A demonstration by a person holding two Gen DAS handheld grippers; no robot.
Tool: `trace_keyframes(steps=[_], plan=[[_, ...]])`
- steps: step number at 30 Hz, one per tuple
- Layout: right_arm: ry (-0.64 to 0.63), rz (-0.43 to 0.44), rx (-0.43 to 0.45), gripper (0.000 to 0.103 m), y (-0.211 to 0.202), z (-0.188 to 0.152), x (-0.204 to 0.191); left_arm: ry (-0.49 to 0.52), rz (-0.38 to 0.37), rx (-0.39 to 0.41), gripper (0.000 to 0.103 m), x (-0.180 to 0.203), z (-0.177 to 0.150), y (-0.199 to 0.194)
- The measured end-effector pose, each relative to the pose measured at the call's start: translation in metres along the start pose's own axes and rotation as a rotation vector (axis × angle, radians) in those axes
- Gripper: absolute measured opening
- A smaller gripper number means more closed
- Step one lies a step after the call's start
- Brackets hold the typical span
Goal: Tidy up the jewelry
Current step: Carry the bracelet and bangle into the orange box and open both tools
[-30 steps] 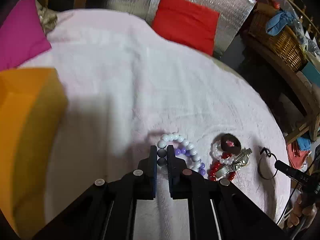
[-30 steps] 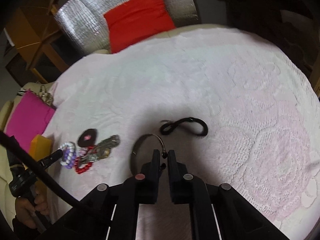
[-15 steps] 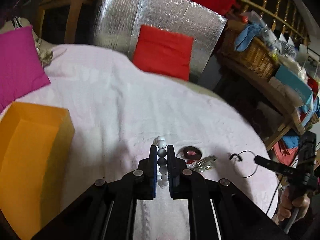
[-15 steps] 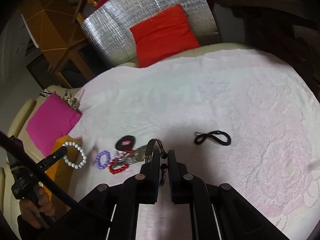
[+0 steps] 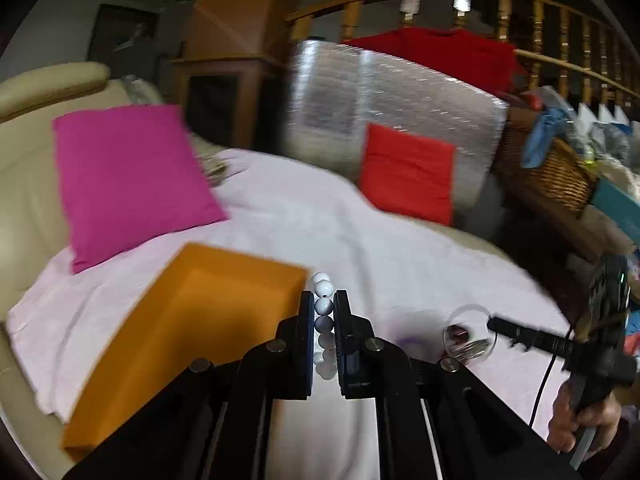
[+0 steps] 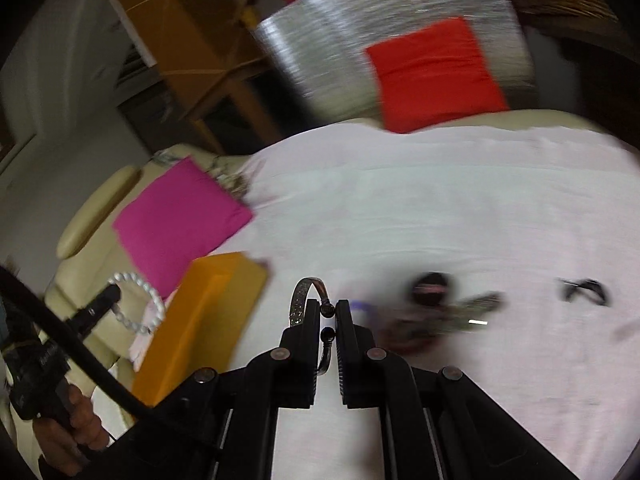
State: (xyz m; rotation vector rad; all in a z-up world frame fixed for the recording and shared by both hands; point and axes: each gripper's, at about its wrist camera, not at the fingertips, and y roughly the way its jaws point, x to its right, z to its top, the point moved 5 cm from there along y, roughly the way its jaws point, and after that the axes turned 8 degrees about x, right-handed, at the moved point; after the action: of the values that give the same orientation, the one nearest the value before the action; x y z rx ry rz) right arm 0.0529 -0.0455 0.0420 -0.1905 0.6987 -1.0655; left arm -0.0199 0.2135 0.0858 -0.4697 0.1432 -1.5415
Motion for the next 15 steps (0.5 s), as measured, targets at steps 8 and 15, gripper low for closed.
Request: trace_keyframes(steps=[8, 15], plan=[[-0.064, 0.149, -0.097, 0.009, 0.097, -0.014, -0.126, -0.054, 0.168, -0.111, 0.010, -0.091, -0.037, -0.006], [-0.074, 0.104, -0.193, 0.033, 0.152, -0.042, -0.152, -0.074, 0.246, -0.140, 0.050, -0.112, -0.050, 0.001]])
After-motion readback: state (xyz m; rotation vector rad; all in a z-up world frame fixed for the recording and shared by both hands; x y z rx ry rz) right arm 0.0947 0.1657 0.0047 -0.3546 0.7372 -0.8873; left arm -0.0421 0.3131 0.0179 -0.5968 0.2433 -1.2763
